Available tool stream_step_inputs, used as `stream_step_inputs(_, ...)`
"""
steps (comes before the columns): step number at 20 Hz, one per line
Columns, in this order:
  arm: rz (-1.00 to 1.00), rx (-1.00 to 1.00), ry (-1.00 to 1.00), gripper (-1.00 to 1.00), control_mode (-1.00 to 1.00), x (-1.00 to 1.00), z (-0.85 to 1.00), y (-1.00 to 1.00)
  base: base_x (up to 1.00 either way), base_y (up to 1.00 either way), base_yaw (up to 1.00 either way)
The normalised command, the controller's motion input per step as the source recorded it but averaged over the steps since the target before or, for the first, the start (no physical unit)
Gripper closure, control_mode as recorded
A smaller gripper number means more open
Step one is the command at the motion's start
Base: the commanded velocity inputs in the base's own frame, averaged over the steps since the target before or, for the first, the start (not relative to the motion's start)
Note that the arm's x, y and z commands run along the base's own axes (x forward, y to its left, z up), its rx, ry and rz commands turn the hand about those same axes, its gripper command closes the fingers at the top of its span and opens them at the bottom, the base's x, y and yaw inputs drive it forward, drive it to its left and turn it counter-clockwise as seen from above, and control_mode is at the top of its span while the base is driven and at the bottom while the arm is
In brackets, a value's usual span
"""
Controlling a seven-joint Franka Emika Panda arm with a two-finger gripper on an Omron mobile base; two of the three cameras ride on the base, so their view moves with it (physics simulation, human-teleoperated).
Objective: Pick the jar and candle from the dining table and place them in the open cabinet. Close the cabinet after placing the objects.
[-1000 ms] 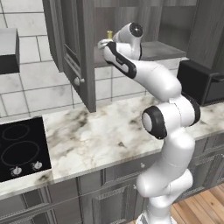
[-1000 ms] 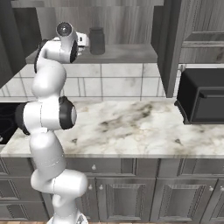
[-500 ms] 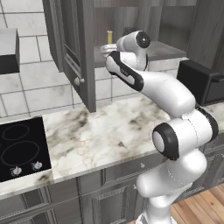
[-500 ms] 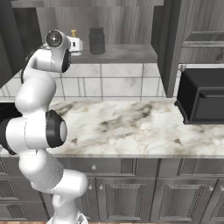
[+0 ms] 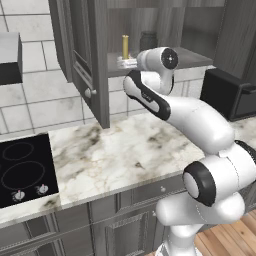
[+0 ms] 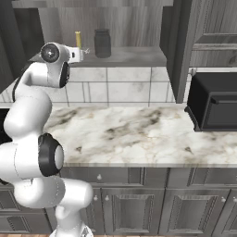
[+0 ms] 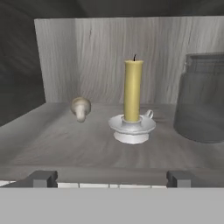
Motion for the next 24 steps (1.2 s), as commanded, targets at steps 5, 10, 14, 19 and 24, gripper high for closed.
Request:
stream_step_inputs(5, 0.00, 0.00, 0.00, -1.00, -1.00, -0.43, 0.00, 0.00, 0.00, 0.00, 0.00)
stream_step_inputs(10, 0.00, 0.02, 0.00, -1.00, -1.00, -0.41, 0.00, -0.01, 0.00, 0.00, 0.00)
stream_step_inputs(14, 0.00, 0.05, 0.00, -1.00, -1.00, -0.52, 0.00, -0.03, 0.00, 0.00, 0.00)
stream_step_inputs(19, -0.04, 0.10, 0.00, -1.00, -1.00, -0.55, 0.00, -0.14, 0.00, 0.00, 0.00)
stream_step_inputs(24, -0.06, 0.09, 0.00, -1.00, -1.00, -0.59, 0.00, -0.33, 0.00, 0.00, 0.00)
